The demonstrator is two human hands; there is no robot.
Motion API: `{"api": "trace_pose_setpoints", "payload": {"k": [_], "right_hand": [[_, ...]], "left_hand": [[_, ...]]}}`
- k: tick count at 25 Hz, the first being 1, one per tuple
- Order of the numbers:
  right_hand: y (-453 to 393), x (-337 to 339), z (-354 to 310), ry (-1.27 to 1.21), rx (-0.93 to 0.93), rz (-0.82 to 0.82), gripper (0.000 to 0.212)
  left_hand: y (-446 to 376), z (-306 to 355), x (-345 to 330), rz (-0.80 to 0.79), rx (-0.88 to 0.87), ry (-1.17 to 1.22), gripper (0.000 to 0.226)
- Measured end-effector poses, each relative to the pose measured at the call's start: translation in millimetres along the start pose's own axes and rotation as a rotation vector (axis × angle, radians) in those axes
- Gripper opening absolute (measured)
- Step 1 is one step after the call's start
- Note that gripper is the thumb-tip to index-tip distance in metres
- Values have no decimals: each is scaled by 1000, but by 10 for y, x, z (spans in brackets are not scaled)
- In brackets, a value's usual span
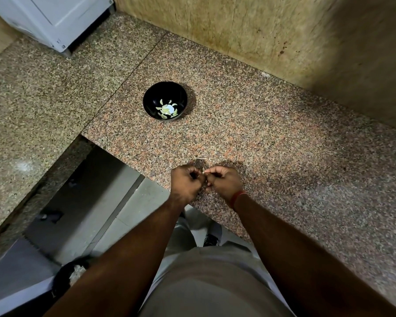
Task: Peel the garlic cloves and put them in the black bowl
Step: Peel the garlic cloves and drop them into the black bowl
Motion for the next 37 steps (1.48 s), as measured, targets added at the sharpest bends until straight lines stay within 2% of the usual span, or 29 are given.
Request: {"api": "trace_pose_setpoints", "payload": {"k": [4, 10, 20, 25, 31, 35, 37], "right_hand": [[15, -2, 15, 4, -12, -11, 14], [1, 0, -4, -101, 6, -61, 20], [-21, 23, 86, -146, -26, -125, 17], [-40, 223, 148, -149, -81, 18, 19], [-46, 560, 201, -175, -83, 336, 14], [-2, 533, 150, 48, 26, 429, 25], [108, 401, 17, 260, 167, 424, 23]], "left_hand": [[-4, -29, 8, -7, -26, -6, 13], [-6, 34, 24, 6, -105, 113, 13], [48, -147, -54, -27, 30, 215, 11], [70, -284, -38, -21, 74, 159, 10], [181, -428, -10, 1, 139, 141, 11], [215, -472, 40, 28, 112, 120, 12], [228, -535, 39, 27, 126, 132, 20]]}}
Point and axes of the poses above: each hand's wrist, its own y-axis away from the middle knuckle, its own x-axis out of the back of the hand, z = x × y, the point moved 10 cm from there along -y, towards the middle knuckle, and after that the axes turned 13 degrees about -x, right-handed, at the moved point
